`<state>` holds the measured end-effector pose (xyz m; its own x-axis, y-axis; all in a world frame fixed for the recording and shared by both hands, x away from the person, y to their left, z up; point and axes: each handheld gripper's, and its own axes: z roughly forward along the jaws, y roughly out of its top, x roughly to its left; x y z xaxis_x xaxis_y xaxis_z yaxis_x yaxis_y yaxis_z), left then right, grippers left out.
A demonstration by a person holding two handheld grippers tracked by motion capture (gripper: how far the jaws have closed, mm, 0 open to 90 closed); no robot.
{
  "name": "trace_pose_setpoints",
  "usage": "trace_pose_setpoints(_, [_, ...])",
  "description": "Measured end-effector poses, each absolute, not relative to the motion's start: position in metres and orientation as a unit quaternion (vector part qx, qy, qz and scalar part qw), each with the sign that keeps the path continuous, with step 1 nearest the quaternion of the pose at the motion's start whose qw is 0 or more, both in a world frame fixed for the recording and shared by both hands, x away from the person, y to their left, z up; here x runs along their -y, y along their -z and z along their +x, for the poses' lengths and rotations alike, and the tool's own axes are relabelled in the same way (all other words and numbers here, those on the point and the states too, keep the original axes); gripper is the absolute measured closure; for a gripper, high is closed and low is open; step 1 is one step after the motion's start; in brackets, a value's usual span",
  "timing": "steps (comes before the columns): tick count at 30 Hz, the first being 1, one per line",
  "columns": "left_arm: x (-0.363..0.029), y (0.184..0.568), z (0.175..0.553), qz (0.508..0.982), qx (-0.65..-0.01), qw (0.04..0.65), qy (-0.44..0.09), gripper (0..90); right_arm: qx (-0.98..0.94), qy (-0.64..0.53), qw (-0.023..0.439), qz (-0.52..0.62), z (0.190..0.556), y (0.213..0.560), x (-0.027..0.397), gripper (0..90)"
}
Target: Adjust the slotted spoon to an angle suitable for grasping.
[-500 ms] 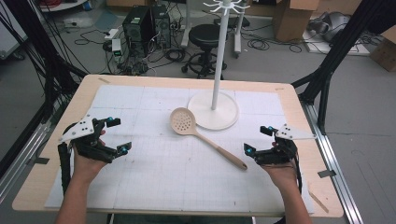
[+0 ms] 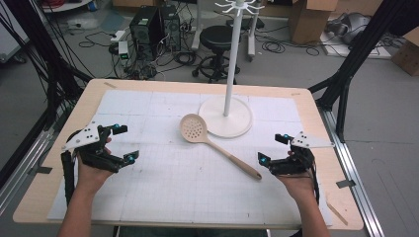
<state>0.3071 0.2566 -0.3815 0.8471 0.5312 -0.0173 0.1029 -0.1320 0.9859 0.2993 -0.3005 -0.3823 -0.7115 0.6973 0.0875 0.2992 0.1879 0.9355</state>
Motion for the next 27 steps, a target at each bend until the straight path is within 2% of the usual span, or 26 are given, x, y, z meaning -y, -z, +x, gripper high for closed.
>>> trace_pose_setpoints(10, [-0.258, 0.381, 0.307, 0.731, -0.218, 0.624, -0.171, 1.6, -0.761, -0.534, 0.177, 0.323, 0.302, 0.378, 0.290, 0.5])
trace_pose_setpoints(27, [-0.258, 0.380, 0.307, 0.731, -0.215, 0.624, -0.172, 1.7, -0.819, -0.467, 0.145, 0.301, 0.329, 0.378, 0.244, 1.7])
